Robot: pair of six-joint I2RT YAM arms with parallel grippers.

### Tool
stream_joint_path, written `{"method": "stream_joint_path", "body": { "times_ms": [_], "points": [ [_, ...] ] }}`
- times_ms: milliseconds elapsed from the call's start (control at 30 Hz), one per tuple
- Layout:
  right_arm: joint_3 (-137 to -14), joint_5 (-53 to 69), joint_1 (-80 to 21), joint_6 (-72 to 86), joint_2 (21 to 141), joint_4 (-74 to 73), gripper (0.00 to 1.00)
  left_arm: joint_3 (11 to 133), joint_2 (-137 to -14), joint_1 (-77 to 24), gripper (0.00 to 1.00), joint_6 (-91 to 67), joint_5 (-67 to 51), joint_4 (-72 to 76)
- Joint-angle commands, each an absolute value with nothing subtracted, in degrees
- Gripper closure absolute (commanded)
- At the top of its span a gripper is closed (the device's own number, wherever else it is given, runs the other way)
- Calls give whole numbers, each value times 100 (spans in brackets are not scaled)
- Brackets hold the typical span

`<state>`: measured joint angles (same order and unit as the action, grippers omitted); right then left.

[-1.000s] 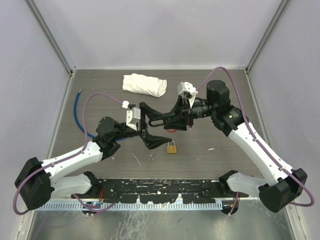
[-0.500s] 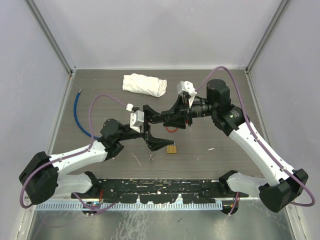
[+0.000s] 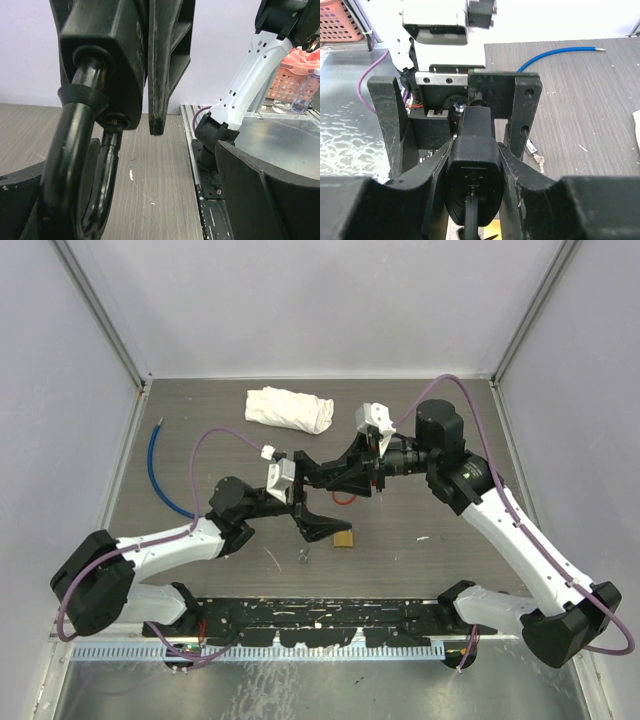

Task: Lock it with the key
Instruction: Lock the lock.

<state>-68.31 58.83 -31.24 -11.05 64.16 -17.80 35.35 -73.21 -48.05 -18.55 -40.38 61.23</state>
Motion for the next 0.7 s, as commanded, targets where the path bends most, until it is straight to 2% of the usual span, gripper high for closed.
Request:
{"method": "stream_joint_path", "body": {
  "times_ms": [0,367,667],
  "points": [
    [-6884,5868,-3435,-1292,6317,-1371,99,3893,-7500,-4990,0,-1949,-4206,6516],
    [-6576,5568,-3621,-1639,6396,-1735,99,3934,-7164,-5010,2,-1966,-4016,6593],
    [-6172,5891,-3626,-834,6457,-790,99,4115,-6953,-5184,3,-1961,-3988,6637]
  ]
}}
